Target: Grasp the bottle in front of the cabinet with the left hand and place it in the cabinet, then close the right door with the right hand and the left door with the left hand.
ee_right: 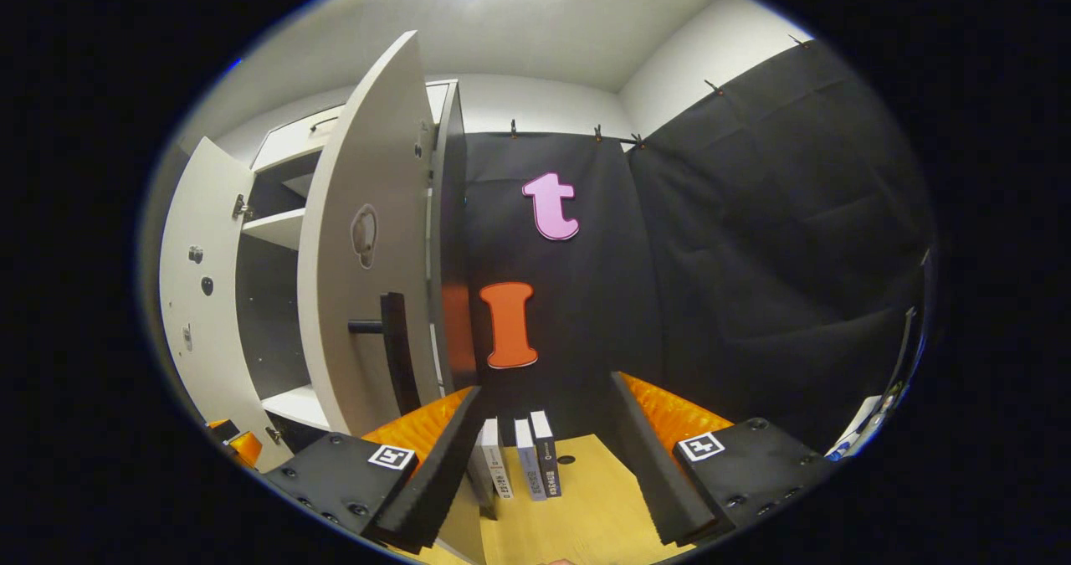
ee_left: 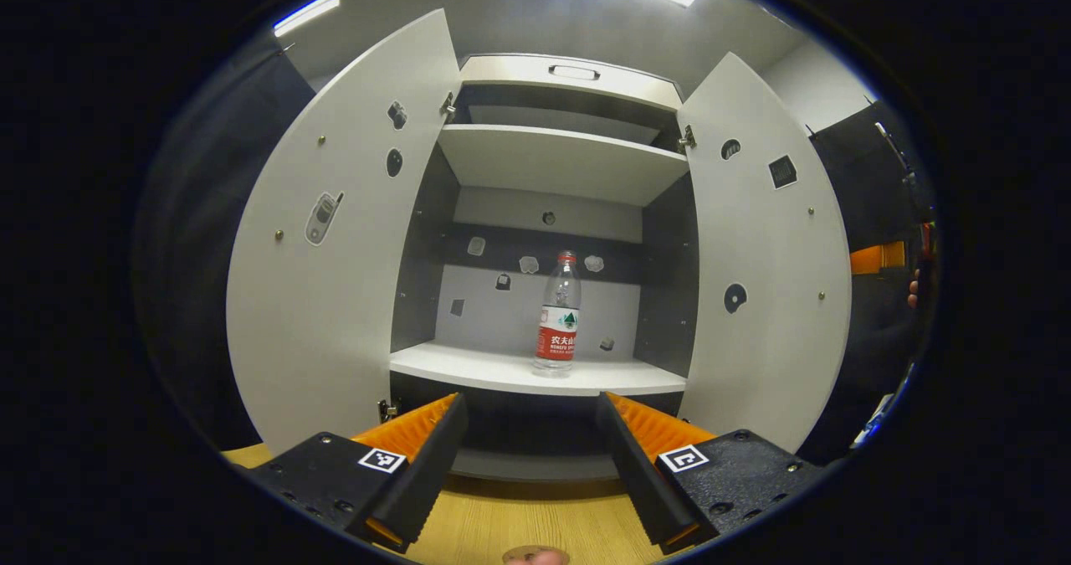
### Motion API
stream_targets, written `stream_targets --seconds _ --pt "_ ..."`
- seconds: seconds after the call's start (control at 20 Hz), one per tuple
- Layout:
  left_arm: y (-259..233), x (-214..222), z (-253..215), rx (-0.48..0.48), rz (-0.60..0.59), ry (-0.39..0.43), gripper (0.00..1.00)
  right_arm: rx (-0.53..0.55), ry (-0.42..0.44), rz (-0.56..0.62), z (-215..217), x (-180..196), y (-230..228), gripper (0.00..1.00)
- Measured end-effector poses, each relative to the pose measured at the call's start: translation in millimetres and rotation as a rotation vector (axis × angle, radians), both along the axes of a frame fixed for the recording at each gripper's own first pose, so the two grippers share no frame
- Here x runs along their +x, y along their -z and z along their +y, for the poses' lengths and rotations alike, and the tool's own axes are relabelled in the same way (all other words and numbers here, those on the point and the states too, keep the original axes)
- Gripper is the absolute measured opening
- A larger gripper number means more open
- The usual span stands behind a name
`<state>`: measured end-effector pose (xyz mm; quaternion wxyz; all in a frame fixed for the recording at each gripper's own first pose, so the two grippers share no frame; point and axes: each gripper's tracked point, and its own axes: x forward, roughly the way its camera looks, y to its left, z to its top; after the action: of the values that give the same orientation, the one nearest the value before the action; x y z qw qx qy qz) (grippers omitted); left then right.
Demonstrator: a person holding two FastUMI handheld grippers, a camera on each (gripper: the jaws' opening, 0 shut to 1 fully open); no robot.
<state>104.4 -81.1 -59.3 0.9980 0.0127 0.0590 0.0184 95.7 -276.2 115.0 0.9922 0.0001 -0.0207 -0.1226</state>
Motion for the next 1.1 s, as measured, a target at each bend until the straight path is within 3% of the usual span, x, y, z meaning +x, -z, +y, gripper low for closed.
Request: stream_targets --seconds 0.2,0.25,0.35,0.4,0.45,0.5,1.1 --pt "-1.3 -0.6 11.4 -0.013 -0.005 -0.005 0.95 -0.02 -0.005 -0.003 16.3 3.1 3.1 0.98" --pt "-0.8 0.4 14.2 -0.012 -0.006 -0.005 0.95 -0.032 0.002 -0.005 16.0 3.3 2.5 0.88" --pt "-2.8 1.0 18.3 -0.012 -0.011 -0.008 0.95 -0.058 -0.003 -0.003 20.5 2.8 0.9 0.88" --pt "-3.4 0.2 18.9 -0.013 -0.014 -0.004 0.95 -0.067 -0.007 -0.004 23.6 4.1 0.3 0.95" --pt "-3.6 1.0 19.9 -0.013 -0.015 -0.002 0.95 -0.075 -0.008 -0.005 27.3 3.5 0.2 0.86" --pt "-4.7 1.5 20.6 -0.011 -0.017 0.001 0.95 -0.08 -0.009 -0.01 31.9 2.5 0.1 0.96" --pt "-11.4 0.2 60.7 0.007 -0.032 -0.025 0.95 -0.022 -0.164 0.014 115.3 15.7 11.4 0.95"
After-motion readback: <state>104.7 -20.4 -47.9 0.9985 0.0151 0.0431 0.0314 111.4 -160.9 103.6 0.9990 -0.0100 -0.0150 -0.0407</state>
